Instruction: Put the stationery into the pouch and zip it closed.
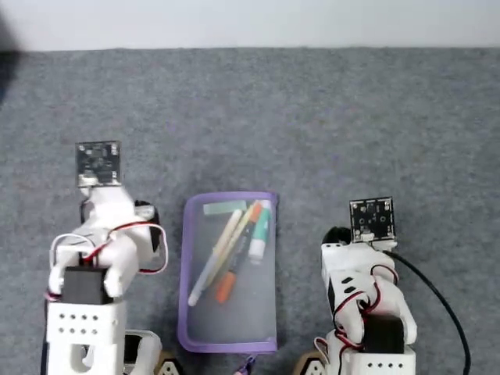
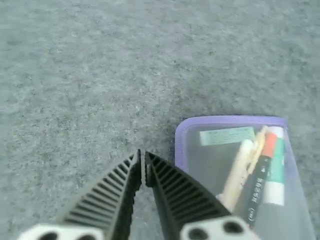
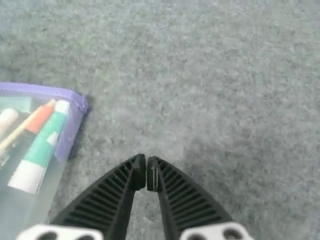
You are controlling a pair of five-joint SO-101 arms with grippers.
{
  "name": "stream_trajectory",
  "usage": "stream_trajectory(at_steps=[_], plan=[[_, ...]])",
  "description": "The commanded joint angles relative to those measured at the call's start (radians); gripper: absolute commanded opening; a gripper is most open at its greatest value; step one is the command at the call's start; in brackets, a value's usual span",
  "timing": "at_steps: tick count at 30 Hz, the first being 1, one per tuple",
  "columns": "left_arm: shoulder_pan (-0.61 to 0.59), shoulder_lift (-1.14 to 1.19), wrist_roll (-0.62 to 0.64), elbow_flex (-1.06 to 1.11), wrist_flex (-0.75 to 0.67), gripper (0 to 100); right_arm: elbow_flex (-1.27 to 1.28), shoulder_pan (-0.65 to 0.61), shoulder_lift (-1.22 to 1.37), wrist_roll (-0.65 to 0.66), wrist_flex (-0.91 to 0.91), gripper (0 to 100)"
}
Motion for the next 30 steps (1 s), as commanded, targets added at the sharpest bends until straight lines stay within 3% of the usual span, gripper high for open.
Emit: stream_trajectory(at_steps=[1,9,16,30], plan=[[0.005,-0.011,0.012,0.044,-0.086,1,-0.002,0.013,-0.005,-0.014,-0.021,0.9],[0.008,-0.011,0.012,0.277,-0.322,1,0.155,0.015,-0.005,-0.014,-0.024,0.9],[0.011,-0.011,0.008,0.479,-0.534,1,0.262,0.012,0.002,-0.015,-0.182,0.9],[0.003,-0.011,0.011,0.610,-0.660,1,0.261,0.015,-0.004,-0.054,-0.074,0.9]])
